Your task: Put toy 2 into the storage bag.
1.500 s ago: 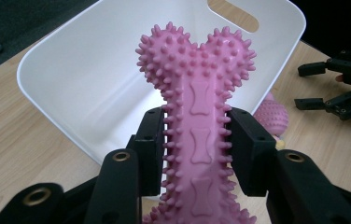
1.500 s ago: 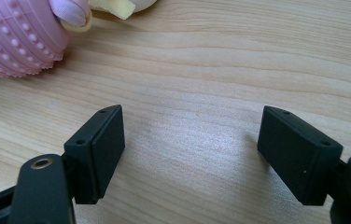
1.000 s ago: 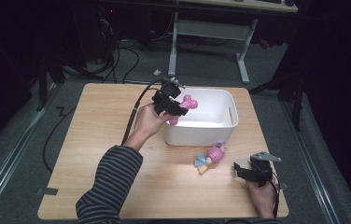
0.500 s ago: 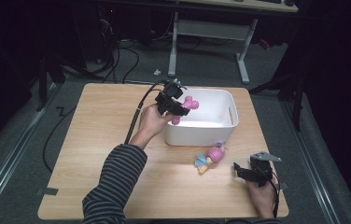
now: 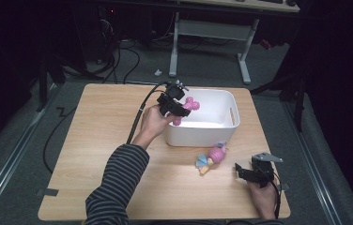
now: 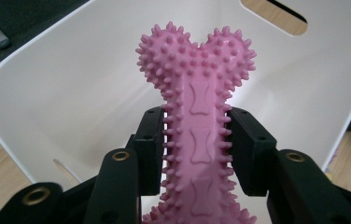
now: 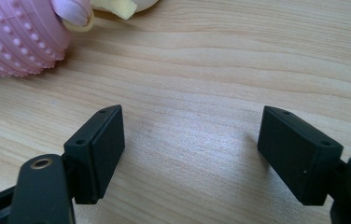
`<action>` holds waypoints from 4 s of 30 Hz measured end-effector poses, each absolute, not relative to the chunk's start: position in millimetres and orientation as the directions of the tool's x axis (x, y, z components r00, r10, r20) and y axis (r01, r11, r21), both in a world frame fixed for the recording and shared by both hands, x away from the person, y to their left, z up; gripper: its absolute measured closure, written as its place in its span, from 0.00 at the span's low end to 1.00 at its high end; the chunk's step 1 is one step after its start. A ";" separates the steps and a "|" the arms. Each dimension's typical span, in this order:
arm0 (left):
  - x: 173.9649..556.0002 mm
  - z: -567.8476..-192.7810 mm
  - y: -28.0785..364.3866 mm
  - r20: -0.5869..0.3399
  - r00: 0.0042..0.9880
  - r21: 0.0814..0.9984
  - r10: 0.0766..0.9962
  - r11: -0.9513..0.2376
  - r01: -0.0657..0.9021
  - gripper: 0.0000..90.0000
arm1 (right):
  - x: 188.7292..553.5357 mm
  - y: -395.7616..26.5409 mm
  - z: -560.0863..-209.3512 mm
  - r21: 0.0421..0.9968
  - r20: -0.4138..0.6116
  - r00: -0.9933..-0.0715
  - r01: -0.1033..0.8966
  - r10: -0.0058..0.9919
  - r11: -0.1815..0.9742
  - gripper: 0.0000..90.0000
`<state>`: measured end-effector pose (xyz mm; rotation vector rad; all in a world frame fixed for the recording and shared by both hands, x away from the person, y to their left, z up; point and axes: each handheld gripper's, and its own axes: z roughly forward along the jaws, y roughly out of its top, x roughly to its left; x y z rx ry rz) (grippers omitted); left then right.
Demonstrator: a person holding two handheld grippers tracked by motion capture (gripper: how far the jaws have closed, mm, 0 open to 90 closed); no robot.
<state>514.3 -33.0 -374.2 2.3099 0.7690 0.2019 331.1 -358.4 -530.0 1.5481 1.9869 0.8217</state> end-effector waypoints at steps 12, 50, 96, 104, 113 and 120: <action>514.6 -380.4 -33.4 -0.064 0.809 0.642 0.584 -0.597 0.481 0.65 | 331.1 -358.3 -530.0 0.714 -0.014 -0.241 0.677 0.970 0.179 0.26; 509.3 -382.0 -28.5 -0.061 0.803 0.648 0.592 -0.589 0.483 0.56 | 331.1 -358.1 -530.0 0.714 -0.015 -0.243 0.676 0.970 0.181 0.26; 443.0 -373.1 115.0 -0.133 0.729 0.777 0.672 -0.386 0.497 0.37 | 331.2 -357.9 -530.1 0.715 -0.015 -0.239 0.677 0.971 0.177 0.26; 426.5 -382.6 133.6 -0.142 0.716 0.791 0.683 -0.357 0.497 0.36 | 331.4 -357.7 -530.1 0.715 -0.014 -0.237 0.677 0.971 0.176 0.26; 414.1 -401.8 149.6 -0.139 0.700 0.780 0.701 -0.358 0.514 0.35 | 331.7 -357.5 -530.1 0.715 -0.015 -0.234 0.677 0.972 0.174 0.26; 405.0 -424.2 155.9 -0.155 0.683 0.776 0.714 -0.340 0.532 0.35 | 331.7 -357.4 -530.1 0.714 -0.014 -0.232 0.678 0.973 0.172 0.26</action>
